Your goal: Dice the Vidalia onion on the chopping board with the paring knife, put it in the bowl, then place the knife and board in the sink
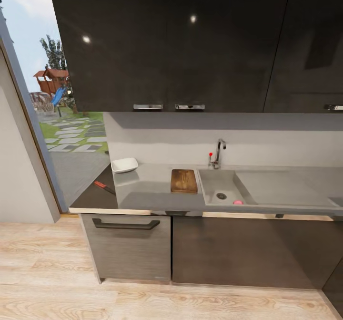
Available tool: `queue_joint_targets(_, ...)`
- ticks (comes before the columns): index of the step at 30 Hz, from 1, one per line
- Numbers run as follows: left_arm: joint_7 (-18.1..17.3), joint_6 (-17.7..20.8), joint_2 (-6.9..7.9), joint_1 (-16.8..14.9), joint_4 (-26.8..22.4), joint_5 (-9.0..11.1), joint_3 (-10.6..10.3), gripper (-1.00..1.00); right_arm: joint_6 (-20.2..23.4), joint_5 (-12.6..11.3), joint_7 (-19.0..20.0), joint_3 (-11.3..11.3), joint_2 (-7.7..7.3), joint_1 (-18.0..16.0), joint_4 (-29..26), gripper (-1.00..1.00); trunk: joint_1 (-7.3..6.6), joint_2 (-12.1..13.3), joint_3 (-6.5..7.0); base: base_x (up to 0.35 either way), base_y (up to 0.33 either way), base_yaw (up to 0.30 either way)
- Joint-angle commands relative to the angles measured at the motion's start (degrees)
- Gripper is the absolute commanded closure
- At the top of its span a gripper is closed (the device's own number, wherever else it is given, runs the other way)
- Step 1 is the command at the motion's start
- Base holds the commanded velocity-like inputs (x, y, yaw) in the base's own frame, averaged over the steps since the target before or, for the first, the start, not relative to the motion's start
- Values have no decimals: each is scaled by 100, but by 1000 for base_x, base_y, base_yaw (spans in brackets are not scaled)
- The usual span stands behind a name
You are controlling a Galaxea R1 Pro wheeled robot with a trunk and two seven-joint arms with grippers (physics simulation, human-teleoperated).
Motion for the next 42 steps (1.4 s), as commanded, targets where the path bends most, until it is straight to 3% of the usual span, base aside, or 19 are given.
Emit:
queue_joint_targets(1,0,-15,2,0,3,23,-15,-100,-18,-12,3,-16,5,-1,4,-100,2,-3,-1,0,0,0)
queue_joint_targets(33,-3,-16,5,0,-3,23,-9,-100,-17,-21,1,-17,13,-1,4,-100,2,-3,-1,1,0,0)
queue_joint_targets(42,0,-15,2,0,-8,23,-8,-100,-22,-20,1,-26,14,-1,-23,-100,2,-3,-1,187,0,0)
